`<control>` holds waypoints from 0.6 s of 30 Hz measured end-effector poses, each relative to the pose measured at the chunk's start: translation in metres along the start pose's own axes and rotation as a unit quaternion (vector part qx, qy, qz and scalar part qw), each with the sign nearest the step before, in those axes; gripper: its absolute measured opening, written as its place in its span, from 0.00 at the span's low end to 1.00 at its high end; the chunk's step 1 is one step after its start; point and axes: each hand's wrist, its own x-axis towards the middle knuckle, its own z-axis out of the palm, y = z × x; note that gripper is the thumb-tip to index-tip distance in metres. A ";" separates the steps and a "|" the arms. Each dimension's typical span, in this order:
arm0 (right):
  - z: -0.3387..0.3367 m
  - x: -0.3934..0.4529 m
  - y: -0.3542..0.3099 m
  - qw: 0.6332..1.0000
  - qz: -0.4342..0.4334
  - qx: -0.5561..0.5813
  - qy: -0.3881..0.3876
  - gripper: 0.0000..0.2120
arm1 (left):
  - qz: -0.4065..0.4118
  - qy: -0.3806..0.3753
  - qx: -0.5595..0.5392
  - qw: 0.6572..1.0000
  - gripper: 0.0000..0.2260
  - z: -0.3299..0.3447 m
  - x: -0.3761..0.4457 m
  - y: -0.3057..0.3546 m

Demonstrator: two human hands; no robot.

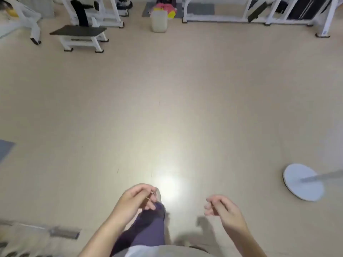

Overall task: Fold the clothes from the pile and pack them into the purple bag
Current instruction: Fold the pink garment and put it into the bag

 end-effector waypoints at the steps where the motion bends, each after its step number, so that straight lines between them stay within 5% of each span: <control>1: 0.014 0.025 -0.017 0.999 -0.034 -0.006 -0.024 0.10 | 0.010 -0.012 0.007 1.000 0.10 -0.004 0.020 0.007; 8: 0.114 0.146 -0.197 0.965 -0.198 -0.066 -0.156 0.10 | 0.067 -0.001 0.004 0.998 0.08 -0.053 0.148 0.113; 18: 0.139 0.330 -0.313 0.983 -0.108 -0.111 -0.097 0.09 | 0.113 -0.084 0.082 0.987 0.10 -0.058 0.359 0.330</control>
